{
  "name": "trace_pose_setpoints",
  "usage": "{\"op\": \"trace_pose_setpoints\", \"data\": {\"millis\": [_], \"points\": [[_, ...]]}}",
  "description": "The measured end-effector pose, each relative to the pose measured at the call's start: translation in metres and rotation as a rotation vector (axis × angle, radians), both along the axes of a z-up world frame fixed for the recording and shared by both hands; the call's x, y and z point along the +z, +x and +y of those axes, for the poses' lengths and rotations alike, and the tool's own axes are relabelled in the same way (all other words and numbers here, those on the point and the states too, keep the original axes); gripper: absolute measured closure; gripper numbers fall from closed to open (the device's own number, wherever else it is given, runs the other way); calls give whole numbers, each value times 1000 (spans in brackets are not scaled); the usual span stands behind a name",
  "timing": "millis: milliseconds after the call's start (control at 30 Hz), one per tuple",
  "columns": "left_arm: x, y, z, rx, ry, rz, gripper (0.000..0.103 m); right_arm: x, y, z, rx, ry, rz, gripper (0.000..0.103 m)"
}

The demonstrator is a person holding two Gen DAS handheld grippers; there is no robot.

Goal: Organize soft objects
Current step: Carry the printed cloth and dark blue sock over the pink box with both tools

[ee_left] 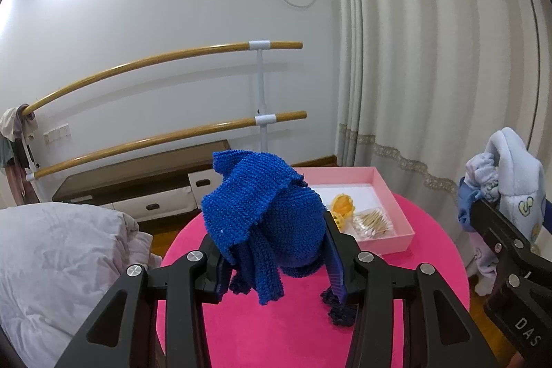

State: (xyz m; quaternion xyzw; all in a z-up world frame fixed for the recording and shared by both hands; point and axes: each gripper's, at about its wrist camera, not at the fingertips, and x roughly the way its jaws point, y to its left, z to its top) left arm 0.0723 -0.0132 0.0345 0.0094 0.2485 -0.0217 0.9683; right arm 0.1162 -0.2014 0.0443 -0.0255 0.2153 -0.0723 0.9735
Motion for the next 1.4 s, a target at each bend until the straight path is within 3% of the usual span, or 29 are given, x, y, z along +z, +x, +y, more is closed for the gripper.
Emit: {"op": "trace_pose_setpoints", "data": {"millis": [633,1400], "points": [[-8,107,-25,-18,23,136,59,-25,67,-23,-21,58,117,22],[-27,341,-72,-77,135,396,59,-72,210,-49,-27,62,321,22]]}}
